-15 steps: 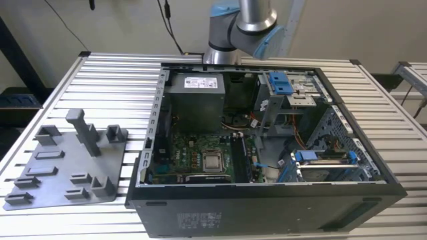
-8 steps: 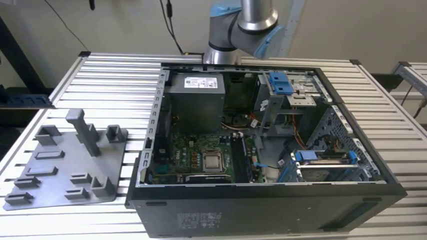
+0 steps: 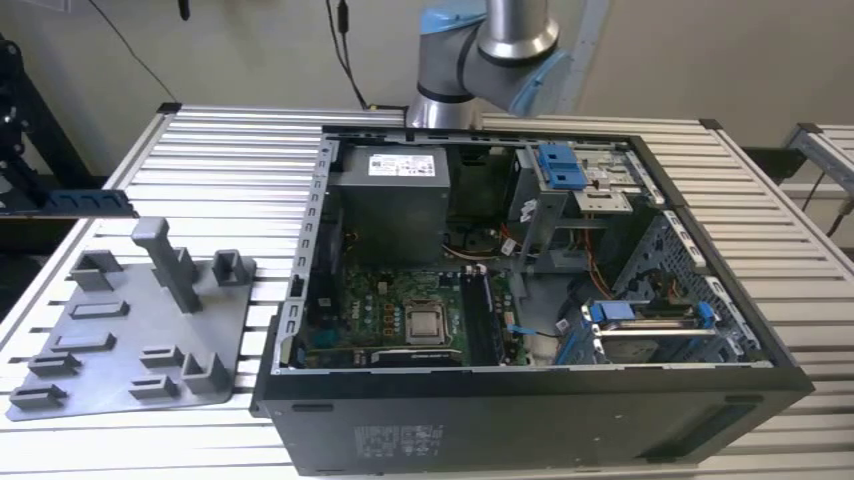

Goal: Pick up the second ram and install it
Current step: 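Pick up the second ram and move it above second insertion slot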

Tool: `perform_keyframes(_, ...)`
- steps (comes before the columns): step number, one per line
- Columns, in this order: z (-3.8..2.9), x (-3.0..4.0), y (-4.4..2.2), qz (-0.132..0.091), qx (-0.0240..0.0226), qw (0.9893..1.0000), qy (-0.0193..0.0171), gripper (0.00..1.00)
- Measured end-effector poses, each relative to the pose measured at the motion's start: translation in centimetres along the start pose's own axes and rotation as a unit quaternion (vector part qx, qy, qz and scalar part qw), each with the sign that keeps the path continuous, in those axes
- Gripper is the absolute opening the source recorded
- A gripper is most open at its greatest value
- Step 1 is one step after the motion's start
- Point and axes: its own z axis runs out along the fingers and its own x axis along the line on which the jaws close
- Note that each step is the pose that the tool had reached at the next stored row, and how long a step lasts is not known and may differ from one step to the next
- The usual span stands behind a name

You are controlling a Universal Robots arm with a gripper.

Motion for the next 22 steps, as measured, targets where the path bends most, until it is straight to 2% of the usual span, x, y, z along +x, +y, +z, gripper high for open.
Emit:
perform_keyframes(5, 0.10, 0.00, -1.62, 0.000, 0.0000, 1.0000, 0.0000, 0.14)
perform_keyframes(16, 0.52, 0.02, -4.50, 0.006, 0.0004, 1.0000, 0.0002, 0.14)
perform_keyframes(18, 0.53, 0.02, -4.88, 0.006, 0.0003, 1.0000, 0.0002, 0.14)
perform_keyframes(22, 0.54, 0.02, -4.95, 0.006, 0.0004, 1.0000, 0.0002, 0.14)
